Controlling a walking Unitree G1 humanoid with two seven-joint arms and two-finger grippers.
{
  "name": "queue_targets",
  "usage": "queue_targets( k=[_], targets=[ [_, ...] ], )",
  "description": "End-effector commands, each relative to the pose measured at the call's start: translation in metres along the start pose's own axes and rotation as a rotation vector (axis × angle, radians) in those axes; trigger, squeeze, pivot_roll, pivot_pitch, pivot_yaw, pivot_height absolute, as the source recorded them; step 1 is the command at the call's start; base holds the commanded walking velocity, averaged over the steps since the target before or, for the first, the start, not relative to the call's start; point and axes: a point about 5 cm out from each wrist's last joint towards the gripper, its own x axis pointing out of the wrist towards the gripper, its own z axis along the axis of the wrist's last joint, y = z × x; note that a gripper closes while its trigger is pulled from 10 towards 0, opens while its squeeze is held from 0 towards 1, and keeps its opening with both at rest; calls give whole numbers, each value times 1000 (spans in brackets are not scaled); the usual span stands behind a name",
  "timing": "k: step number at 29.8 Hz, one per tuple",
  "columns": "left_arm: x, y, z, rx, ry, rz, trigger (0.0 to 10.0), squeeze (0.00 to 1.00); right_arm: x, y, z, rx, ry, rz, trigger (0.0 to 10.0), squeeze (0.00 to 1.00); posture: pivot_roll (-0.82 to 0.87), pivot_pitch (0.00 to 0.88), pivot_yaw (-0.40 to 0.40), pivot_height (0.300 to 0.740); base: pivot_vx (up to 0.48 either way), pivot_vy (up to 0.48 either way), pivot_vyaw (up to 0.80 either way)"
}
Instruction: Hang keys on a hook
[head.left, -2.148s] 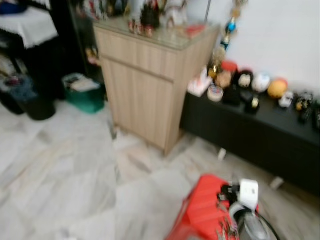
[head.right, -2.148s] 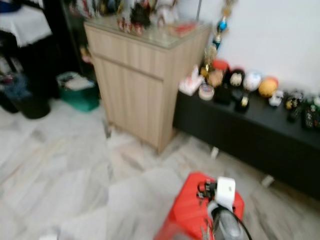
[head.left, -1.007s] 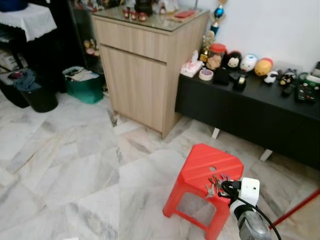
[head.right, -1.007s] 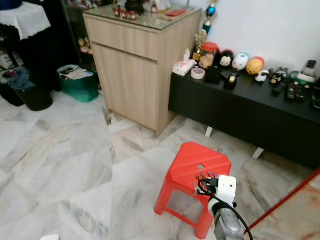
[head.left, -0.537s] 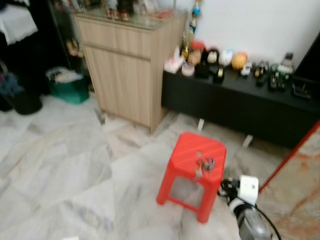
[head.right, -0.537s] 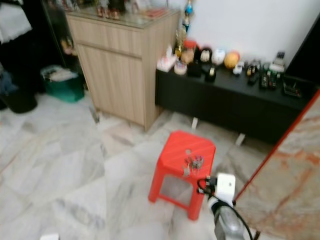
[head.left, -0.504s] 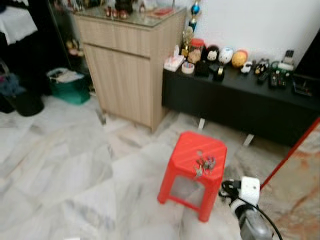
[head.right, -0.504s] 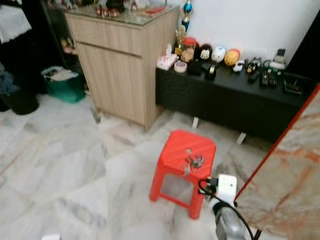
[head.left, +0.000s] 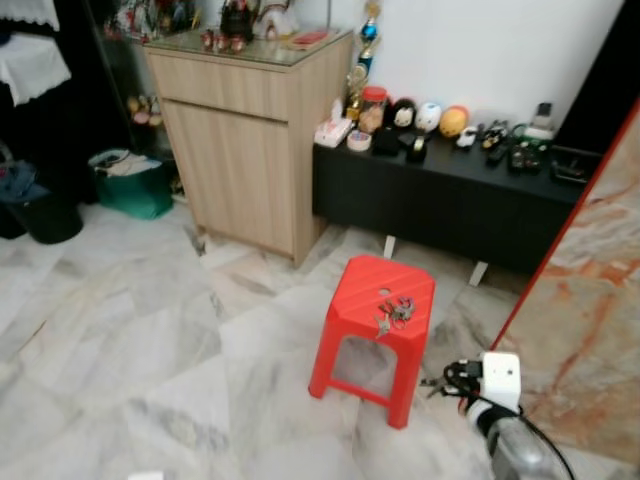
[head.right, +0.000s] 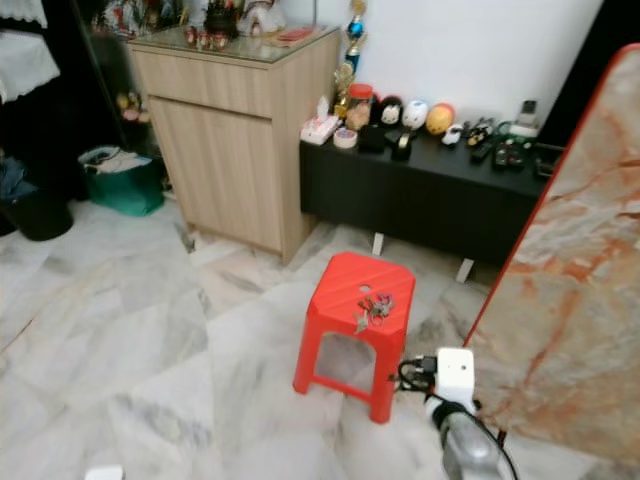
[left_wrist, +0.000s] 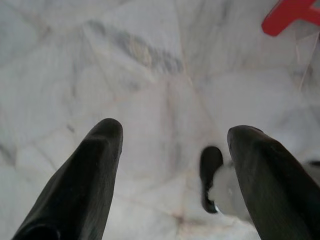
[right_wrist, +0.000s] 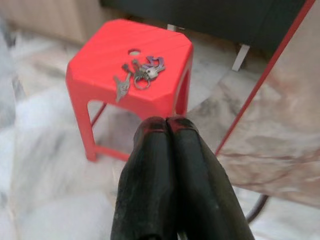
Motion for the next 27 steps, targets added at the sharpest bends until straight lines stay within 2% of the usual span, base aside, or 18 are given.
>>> queue_targets(
  k=[1, 2, 3, 4, 5, 7, 10, 11, 12, 13, 15, 16, 18, 19, 20, 22, 24, 27],
  targets=[
    [5, -5, 15, -2, -59, -16, 10000, 0, 6, 0, 15, -45, -34, 30, 10000, 0, 74, 0, -77, 740, 0, 0, 0],
    [7, -3, 22, 0, -85, -15, 10000, 0, 7, 0, 17, -54, -36, 38, 10000, 0, 75, 0, -78, 740, 0, 0, 0],
    [11, 0, 49, 16, -201, -24, 10000, 0, 9, -1, 22, -62, -47, 49, 10000, 0, 75, 0, -78, 740, 0, 0, 0],
    [12, 0, 60, 27, -248, -31, 10000, 0, 9, -1, 24, -64, -50, 52, 10000, 0, 77, 0, -80, 740, 0, 0, 0],
    [14, -1, 80, 56, -333, -53, 10000, 0, 11, -1, 28, -73, -55, 63, 10000, 0, 77, 0, -80, 740, 0, 0, 0],
    [13, -2, 90, 73, -380, -68, 10000, 0, 12, -1, 30, -79, -58, 71, 10000, 0, 77, 0, -80, 740, 0, 0, 0],
    [12, -13, 119, 109, -499, -116, 10000, 0, 14, 2, 37, -102, -63, 132, 10000, 0, 76, 0, -78, 740, 0, 0, 0],
    [10, -24, 133, 139, -553, -170, 10000, 0, 15, 6, 39, -142, -50, 201, 10000, 0, 76, 0, -78, 740, 0, 0, 0],
    [9, -28, 138, 152, -568, -191, 10000, 0, 14, 8, 39, -159, -46, 224, 10000, 0, 77, 0, -82, 740, 0, 0, 0],
    [8, -39, 145, 176, -588, -262, 10000, 0, 13, 11, 41, -200, -48, 290, 10000, 0, 80, 0, -85, 740, 0, 0, 0],
    [3, -53, 158, 276, -621, -380, 10000, 0, 10, 13, 44, -281, -44, 388, 10000, 0, 81, 0, -87, 740, 0, 0, 0],
    [-1, -62, 165, 351, -637, -458, 10000, 0, 8, 14, 47, -323, -40, 453, 10000, 0, 81, 0, -86, 740, 0, 0, 0],
    [-5, -69, 170, 396, -653, -510, 10000, 0, 7, 15, 50, -346, -40, 493, 10000, 0, 83, 0, -86, 740, 0, 0, 0],
    [-11, -79, 178, 472, -673, -578, 10000, 0, 6, 16, 56, -385, -42, 551, 10000, 0, 79, 0, -85, 740, 0, 0, 0],
    [-14, -84, 181, 508, -676, -608, 10000, 0, 6, 17, 59, -404, -45, 576, 10000, 0, 79, 0, -85, 740, 0, 0, 0],
    [-18, -91, 184, 541, -679, -651, 10000, 0, 5, 21, 66, -427, -57, 620, 10000, 0, 73, 0, -84, 740, 0, 0, 0],
    [-28, -104, 190, 588, -694, -734, 10000, 0, 3, 29, 75, -459, -75, 697, 10000, 0, 73, 0, -87, 740, 0, 0, 0],
    [-36, -111, 194, 615, -708, -784, 10000, 0, 0, 36, 80, -486, -81, 764, 10000, 0, 78, 0, -90, 740, 0, 0, 0]
  ],
)
